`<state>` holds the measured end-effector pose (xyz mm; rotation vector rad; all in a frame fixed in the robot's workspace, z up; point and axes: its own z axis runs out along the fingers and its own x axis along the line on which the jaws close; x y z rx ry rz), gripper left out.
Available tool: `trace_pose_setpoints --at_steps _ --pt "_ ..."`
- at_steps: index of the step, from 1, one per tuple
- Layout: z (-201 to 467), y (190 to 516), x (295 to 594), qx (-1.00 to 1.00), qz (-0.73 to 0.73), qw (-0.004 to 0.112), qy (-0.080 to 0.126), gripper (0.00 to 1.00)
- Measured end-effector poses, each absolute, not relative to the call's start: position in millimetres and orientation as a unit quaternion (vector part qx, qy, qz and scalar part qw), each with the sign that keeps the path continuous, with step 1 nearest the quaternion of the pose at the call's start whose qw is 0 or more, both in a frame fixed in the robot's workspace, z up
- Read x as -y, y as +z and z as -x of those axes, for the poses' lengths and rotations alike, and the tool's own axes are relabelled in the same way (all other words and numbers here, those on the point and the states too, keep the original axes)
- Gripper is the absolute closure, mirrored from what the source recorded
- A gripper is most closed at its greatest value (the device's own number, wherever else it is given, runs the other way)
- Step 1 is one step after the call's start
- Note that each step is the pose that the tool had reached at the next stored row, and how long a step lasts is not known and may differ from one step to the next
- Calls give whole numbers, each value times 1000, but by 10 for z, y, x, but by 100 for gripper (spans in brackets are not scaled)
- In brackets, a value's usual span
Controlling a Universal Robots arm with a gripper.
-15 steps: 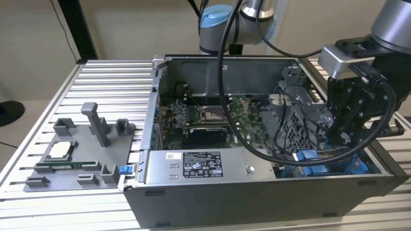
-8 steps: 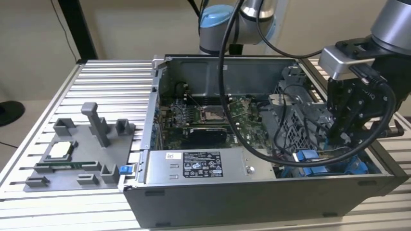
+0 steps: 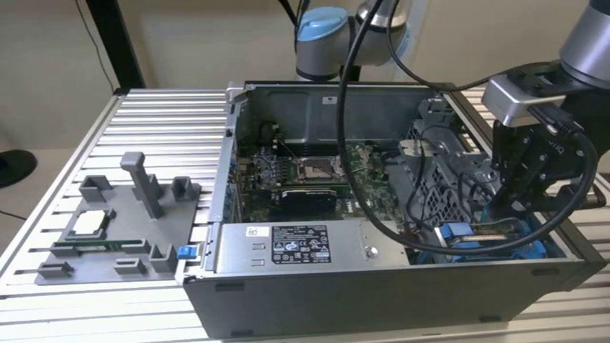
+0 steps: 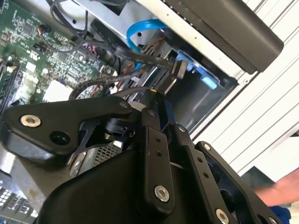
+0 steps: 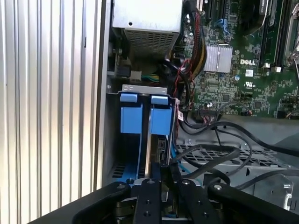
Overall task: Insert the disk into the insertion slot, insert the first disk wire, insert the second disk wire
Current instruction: 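Insert the first disk wire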
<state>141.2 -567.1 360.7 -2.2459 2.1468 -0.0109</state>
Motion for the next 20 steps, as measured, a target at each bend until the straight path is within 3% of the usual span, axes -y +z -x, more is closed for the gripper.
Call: trace_pose_setpoints --at_steps 20 --pt "-1482 3511 5687 -703 710 23 1 100"
